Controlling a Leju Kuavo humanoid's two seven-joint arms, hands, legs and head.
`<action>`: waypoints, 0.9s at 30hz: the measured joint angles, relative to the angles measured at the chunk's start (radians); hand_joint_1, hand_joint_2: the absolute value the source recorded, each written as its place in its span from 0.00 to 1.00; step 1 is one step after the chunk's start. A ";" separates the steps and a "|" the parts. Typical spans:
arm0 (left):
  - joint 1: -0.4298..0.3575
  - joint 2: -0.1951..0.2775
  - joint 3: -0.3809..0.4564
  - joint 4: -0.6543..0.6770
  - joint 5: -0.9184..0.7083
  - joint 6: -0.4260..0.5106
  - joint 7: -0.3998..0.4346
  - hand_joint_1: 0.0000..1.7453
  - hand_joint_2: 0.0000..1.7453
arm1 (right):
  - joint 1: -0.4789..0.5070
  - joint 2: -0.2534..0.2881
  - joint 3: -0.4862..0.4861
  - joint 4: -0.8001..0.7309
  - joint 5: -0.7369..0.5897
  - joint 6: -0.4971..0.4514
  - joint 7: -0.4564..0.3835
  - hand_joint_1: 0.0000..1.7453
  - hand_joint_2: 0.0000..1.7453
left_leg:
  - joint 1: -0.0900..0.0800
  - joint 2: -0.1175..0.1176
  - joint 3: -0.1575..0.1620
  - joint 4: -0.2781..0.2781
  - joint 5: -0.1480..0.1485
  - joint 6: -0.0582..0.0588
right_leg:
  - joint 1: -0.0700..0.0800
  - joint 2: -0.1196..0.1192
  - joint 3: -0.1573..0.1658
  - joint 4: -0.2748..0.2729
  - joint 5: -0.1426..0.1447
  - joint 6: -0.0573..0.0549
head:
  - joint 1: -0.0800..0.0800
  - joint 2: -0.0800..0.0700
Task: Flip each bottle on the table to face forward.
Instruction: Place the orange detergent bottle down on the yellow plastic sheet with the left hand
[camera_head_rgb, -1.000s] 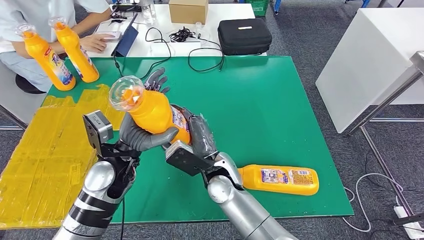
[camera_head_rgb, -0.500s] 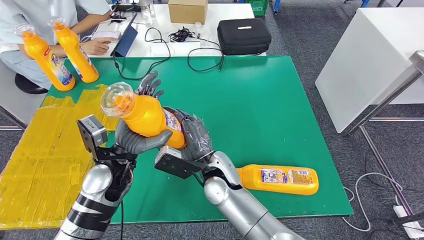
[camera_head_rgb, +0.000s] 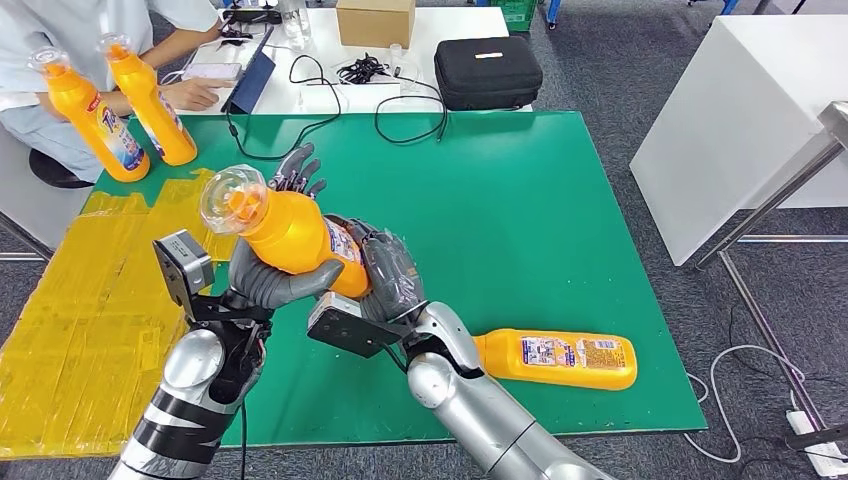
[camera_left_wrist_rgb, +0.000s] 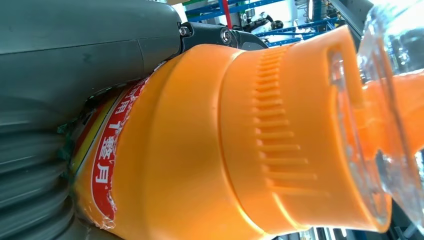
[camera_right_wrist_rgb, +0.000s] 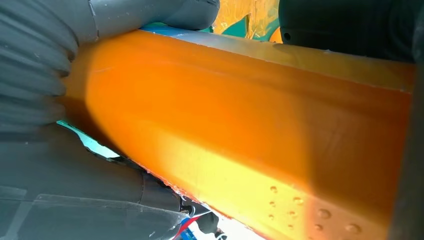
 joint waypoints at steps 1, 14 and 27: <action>0.000 0.000 0.000 0.000 0.000 0.000 0.000 0.14 1.00 | 0.000 0.000 0.000 0.001 0.001 0.000 0.000 1.00 1.00 | 0.000 0.000 0.000 0.000 0.000 0.000 | 0.000 0.000 0.000 0.000 0.000 0.000 | 0.000 0.000; 0.026 0.000 0.012 0.001 0.041 0.050 -0.029 1.00 1.00 | -0.007 0.000 0.015 0.036 -0.003 0.000 0.004 1.00 1.00 | 0.000 0.001 0.000 0.000 0.000 0.000 | 0.000 0.000 0.000 0.000 0.000 0.000 | 0.000 0.000; 0.030 0.000 0.019 0.001 0.041 0.051 -0.031 1.00 1.00 | -0.007 0.003 0.023 0.047 -0.004 0.000 0.001 1.00 1.00 | 0.000 0.001 0.000 0.000 0.000 0.000 | 0.000 0.000 0.000 0.000 0.000 0.000 | 0.000 0.000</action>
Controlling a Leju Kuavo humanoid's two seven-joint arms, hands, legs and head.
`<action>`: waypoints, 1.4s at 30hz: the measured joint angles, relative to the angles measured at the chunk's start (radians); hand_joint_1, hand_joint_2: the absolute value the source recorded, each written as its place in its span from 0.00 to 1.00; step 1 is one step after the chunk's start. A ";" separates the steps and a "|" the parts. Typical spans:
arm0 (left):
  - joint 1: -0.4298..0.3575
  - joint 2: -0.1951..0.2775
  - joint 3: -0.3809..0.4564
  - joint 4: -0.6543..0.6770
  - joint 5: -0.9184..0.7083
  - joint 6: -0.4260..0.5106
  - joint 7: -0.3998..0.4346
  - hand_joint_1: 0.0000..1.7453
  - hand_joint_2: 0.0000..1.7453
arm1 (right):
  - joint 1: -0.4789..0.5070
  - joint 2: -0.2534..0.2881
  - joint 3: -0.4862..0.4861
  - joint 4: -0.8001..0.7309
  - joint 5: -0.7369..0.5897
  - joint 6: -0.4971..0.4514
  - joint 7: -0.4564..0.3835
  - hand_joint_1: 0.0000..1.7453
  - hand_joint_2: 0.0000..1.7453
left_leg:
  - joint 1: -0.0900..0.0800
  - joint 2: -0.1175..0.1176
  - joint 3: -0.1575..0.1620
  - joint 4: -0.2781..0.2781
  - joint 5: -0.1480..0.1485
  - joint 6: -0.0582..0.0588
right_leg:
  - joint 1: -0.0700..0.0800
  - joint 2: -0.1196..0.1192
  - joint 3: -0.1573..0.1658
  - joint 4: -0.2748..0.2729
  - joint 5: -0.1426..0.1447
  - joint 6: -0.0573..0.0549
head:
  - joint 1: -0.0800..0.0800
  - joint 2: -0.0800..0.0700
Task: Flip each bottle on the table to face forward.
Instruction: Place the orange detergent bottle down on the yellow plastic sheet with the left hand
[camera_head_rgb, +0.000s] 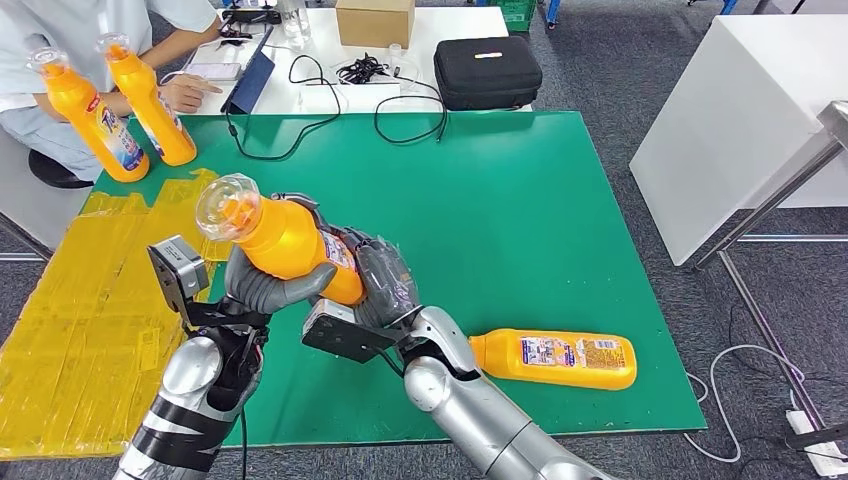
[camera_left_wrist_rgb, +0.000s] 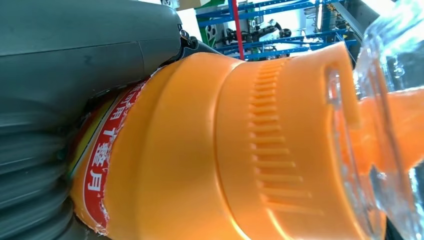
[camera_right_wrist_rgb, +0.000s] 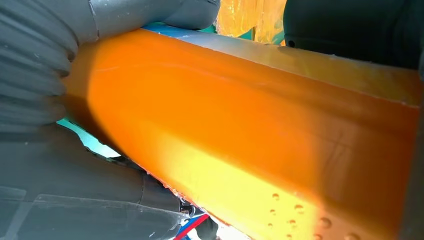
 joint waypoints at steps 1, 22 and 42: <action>0.000 0.000 0.000 0.000 0.000 0.000 0.000 1.00 1.00 | 0.000 0.000 0.000 0.000 0.000 0.000 0.000 1.00 1.00 | 0.000 0.000 0.000 0.000 0.000 0.000 | 0.000 0.000 0.000 0.000 0.000 0.000 | 0.000 0.000; -0.006 0.010 0.042 0.003 -0.250 0.263 -0.015 1.00 1.00 | 0.169 -0.100 -0.056 -0.256 -0.083 -0.057 -0.023 0.00 0.00 | 0.000 -0.002 -0.002 0.000 0.000 0.000 | 0.000 -0.001 -0.001 0.000 0.000 0.000 | 0.000 0.000; -0.045 0.110 0.133 0.206 -1.563 0.527 0.274 1.00 1.00 | 0.499 -0.294 -0.421 -0.836 -0.281 0.090 -0.099 0.00 1.00 | -0.001 0.000 -0.002 0.000 -0.001 -0.001 | 0.000 -0.001 -0.001 0.000 0.000 0.000 | 0.000 0.000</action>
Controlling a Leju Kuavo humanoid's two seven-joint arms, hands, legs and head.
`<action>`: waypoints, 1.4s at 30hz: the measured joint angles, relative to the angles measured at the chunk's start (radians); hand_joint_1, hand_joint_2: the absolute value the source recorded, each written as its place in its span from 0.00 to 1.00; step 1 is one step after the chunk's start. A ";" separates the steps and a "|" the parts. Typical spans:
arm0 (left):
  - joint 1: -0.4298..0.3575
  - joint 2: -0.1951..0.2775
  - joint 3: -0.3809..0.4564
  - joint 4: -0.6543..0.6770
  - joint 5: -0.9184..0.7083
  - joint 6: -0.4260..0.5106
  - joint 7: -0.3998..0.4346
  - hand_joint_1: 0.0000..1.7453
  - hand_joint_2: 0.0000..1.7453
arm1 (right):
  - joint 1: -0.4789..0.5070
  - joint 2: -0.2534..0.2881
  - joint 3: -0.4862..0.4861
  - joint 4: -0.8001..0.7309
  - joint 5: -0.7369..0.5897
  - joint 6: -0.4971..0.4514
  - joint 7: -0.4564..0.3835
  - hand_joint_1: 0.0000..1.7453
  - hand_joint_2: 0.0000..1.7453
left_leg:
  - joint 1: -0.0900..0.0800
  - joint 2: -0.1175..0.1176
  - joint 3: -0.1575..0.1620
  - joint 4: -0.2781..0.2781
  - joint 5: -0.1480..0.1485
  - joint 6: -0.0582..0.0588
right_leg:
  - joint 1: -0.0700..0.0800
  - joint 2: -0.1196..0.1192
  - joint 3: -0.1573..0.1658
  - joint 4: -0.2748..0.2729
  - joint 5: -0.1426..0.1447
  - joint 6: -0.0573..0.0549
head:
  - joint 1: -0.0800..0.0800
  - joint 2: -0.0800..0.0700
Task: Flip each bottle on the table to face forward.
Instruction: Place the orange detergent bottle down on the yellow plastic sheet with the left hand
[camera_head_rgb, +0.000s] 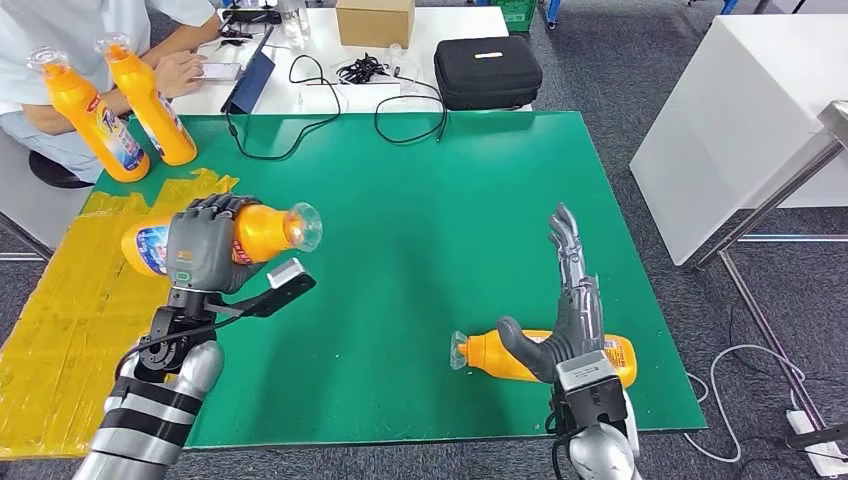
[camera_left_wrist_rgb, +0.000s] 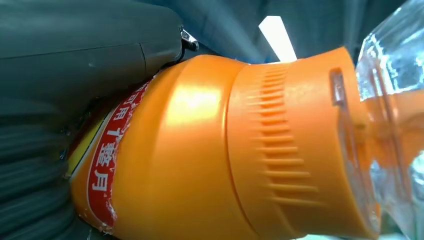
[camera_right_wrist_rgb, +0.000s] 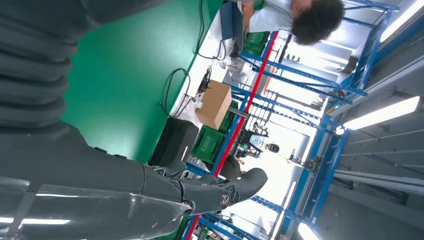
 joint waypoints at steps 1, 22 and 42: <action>-0.008 0.011 -0.010 0.028 -0.075 0.000 0.023 1.00 1.00 | 0.001 -0.003 -0.008 -0.003 -0.002 0.006 0.000 0.00 1.00 | 0.000 0.000 0.000 0.000 0.000 0.000 | 0.000 0.000 0.000 0.000 0.000 0.000 | 0.000 0.000; -0.281 0.066 -0.110 0.660 -0.143 -0.178 0.110 1.00 1.00 | -0.011 -0.014 -0.036 -0.008 0.028 0.037 0.003 0.00 1.00 | 0.001 0.001 0.000 0.000 0.001 0.000 | 0.001 0.001 0.000 0.001 0.001 0.000 | 0.000 0.000; -0.447 0.082 -0.018 0.892 -0.031 -0.282 0.117 0.00 1.00 | -0.045 -0.012 -0.019 0.052 0.030 0.053 0.011 0.00 1.00 | 0.001 0.000 -0.001 0.000 0.001 -0.001 | 0.001 0.000 0.000 0.001 0.001 0.000 | 0.000 0.000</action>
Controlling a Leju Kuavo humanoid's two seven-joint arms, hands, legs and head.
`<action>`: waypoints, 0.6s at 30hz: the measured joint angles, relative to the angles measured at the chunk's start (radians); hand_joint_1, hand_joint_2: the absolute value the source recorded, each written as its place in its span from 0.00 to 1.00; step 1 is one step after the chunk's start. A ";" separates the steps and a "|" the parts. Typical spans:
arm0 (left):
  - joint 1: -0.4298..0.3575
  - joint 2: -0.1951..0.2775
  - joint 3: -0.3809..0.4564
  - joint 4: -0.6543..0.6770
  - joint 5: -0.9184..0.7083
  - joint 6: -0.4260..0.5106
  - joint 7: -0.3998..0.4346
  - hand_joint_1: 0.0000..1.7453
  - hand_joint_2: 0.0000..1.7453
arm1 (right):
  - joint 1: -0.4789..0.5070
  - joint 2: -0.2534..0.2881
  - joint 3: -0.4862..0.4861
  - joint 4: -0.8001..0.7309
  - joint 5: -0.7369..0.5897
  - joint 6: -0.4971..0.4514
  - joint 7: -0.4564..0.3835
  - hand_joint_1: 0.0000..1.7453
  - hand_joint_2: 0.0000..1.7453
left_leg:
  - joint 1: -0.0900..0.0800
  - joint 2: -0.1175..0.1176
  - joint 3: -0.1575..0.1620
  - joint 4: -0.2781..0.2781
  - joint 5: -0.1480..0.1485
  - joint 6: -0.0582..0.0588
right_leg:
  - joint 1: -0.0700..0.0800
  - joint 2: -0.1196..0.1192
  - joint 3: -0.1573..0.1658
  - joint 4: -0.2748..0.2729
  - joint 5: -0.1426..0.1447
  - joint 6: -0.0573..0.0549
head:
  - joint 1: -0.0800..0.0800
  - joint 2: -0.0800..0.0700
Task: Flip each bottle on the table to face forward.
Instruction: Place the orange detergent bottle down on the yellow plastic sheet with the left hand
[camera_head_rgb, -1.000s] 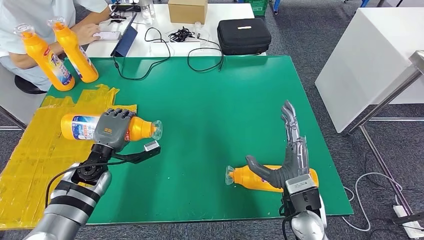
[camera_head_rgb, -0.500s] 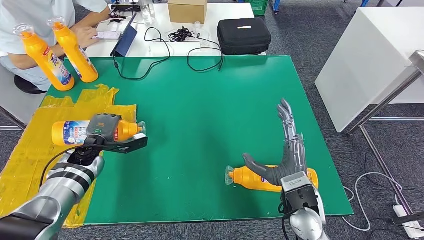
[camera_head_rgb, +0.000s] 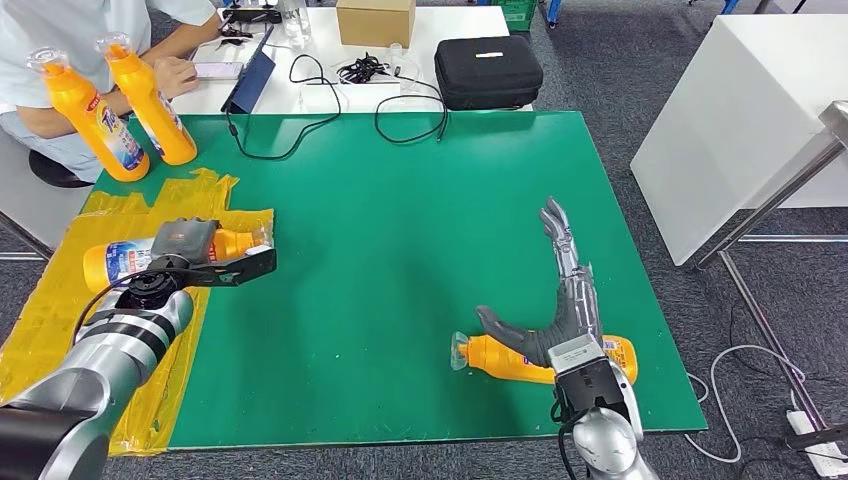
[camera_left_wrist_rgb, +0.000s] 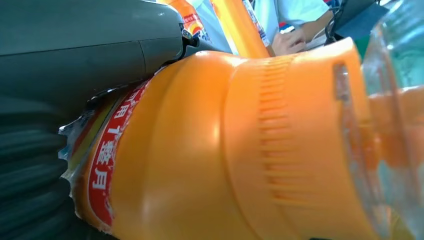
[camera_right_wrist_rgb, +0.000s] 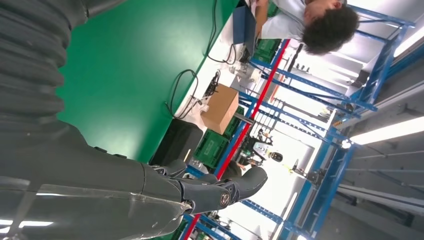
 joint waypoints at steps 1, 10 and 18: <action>0.000 0.000 0.001 0.003 0.005 -0.009 -0.009 0.00 1.00 | 0.000 0.000 0.000 0.002 -0.001 0.000 0.001 0.00 1.00 | 0.000 0.000 0.000 0.000 0.000 0.000 | 0.000 0.000 0.000 0.000 0.000 0.000 | 0.000 0.000; 0.004 -0.001 0.010 0.021 0.085 -0.148 -0.201 0.00 1.00 | -0.021 0.003 0.012 0.032 -0.011 0.020 0.004 0.00 1.00 | 0.000 0.000 0.000 0.000 0.000 0.000 | 0.000 0.000 0.000 0.000 0.000 0.000 | 0.000 0.000; 0.013 0.002 0.010 0.023 0.145 -0.157 -0.241 0.00 1.00 | -0.047 0.008 0.021 0.064 -0.015 0.020 0.006 0.00 1.00 | 0.000 0.000 0.000 0.000 0.000 0.000 | 0.000 0.000 0.001 0.000 0.000 0.000 | 0.000 0.000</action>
